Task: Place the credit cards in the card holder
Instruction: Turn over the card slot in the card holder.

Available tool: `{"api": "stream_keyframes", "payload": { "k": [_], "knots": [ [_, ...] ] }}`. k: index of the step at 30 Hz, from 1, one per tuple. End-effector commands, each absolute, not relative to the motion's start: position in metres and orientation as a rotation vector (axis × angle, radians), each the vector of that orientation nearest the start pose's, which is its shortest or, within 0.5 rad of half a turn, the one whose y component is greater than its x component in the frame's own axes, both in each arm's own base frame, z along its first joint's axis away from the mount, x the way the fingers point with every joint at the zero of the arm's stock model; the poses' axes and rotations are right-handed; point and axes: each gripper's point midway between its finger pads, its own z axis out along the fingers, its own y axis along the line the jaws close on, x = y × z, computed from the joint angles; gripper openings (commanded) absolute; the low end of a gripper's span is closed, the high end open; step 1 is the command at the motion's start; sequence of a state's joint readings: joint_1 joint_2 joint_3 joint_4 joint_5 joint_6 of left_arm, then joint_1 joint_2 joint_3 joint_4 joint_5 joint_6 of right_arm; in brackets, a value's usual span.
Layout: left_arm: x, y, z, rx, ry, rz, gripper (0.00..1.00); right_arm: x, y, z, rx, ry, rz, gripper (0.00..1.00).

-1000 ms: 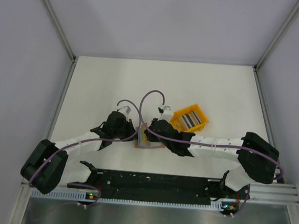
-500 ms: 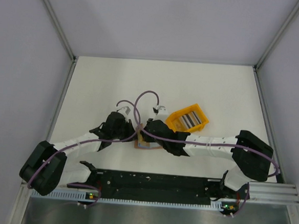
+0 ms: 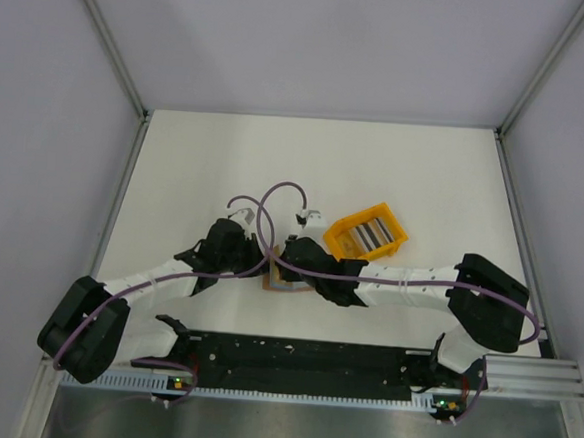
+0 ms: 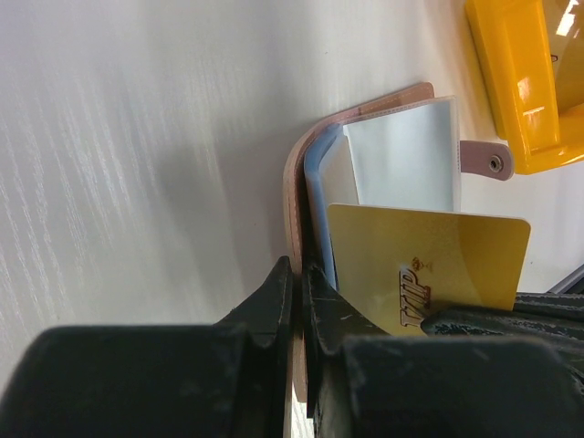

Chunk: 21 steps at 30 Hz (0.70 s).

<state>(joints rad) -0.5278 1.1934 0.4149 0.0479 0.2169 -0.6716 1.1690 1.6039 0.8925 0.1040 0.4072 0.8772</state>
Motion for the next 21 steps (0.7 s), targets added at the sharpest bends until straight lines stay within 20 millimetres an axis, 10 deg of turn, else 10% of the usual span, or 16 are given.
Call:
{"api": "stream_keyframes", "payload": {
  "k": [1, 21],
  "knots": [
    [0.227, -0.206, 0.053, -0.047, 2.398, -0.853, 0.00, 0.216, 0.402, 0.120, -0.080, 2.155, 0.753, 0.00],
    [0.228, -0.204, 0.052, -0.050, 2.401, -0.833, 0.00, 0.226, 0.363, 0.123, -0.085, 2.113, 0.508, 0.00]
  ]
}}
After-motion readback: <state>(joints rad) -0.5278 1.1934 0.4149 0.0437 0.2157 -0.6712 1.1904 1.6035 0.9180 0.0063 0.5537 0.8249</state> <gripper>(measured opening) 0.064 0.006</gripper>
